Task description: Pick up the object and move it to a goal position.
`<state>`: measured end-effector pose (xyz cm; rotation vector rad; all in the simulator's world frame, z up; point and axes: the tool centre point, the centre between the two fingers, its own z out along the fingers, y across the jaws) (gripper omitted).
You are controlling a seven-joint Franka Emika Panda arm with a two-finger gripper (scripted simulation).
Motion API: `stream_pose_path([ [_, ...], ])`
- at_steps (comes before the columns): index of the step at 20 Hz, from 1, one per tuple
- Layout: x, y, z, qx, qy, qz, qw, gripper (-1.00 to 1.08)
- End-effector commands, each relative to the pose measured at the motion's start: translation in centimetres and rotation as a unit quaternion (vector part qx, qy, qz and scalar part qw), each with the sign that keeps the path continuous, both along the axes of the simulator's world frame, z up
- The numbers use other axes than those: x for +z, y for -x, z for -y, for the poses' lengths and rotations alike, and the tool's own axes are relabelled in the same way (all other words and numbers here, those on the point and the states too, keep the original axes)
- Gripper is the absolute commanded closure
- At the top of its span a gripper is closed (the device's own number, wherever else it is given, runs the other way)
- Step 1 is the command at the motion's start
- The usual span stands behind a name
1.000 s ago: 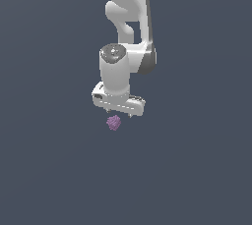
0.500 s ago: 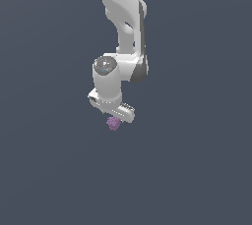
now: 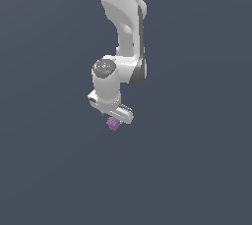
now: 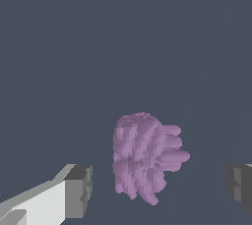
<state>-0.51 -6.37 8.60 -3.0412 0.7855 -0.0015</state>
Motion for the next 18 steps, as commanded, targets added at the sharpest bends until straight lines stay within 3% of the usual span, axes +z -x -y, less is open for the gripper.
stream_pose_path([
  [1, -0.9, 0.1, 0.0, -0.001, 0.000, -0.001, 1.0000, -0.92],
  [12, -4.6, 0.0, 0.0, -0.002, 0.000, -0.001, 1.0000, -0.92],
  [13, -4.6, 0.0, 0.0, -0.002, 0.000, -0.001, 1.0000, 1.08],
  [18, -4.6, 0.0, 0.0, -0.002, 0.000, -0.001, 1.0000, 1.08],
])
